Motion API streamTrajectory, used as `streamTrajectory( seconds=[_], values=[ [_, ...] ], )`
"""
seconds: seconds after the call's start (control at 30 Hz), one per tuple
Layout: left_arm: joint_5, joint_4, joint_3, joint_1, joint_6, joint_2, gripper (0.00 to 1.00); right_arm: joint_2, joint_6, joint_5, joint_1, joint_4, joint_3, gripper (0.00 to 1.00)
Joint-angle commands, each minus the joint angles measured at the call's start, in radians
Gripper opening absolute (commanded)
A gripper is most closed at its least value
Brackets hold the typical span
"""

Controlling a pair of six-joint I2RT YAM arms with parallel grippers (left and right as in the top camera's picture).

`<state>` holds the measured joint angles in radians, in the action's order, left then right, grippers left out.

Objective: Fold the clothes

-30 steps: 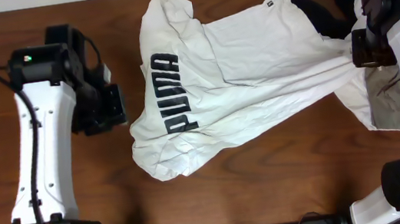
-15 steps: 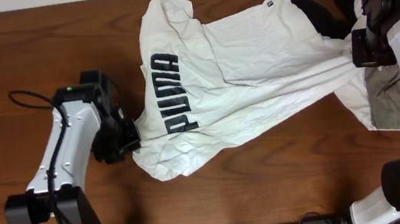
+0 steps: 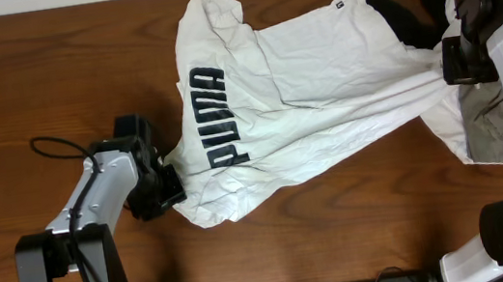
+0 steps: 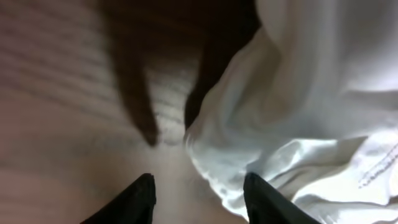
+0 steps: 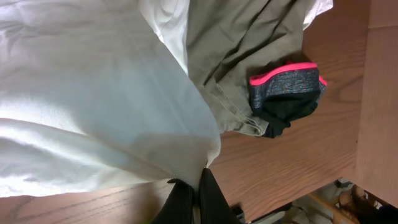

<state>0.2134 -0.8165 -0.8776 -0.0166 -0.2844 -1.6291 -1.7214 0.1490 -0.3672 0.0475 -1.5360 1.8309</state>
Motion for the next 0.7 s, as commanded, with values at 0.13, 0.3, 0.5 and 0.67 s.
streamTrajectory(
  seconds=[0.13, 0.3, 0.5, 0.67],
  values=[
    [0.033, 0.047, 0.019, 0.004, 0.020, -0.016, 0.51, 0.014, 0.004, -0.017, 0.005, -0.001, -0.002, 0.01],
    [0.033, 0.053, 0.038, 0.004, 0.020, -0.019, 0.49, 0.014, 0.004, -0.017, 0.005, -0.001, -0.002, 0.01],
    [0.053, 0.111, 0.091, 0.004, 0.017, -0.019, 0.49, 0.014, 0.004, -0.017, 0.006, -0.001, -0.002, 0.01],
    [0.074, 0.134, 0.100, 0.004, 0.017, -0.019, 0.30, 0.014, 0.004, -0.017, 0.005, -0.001, -0.002, 0.01]
  ],
)
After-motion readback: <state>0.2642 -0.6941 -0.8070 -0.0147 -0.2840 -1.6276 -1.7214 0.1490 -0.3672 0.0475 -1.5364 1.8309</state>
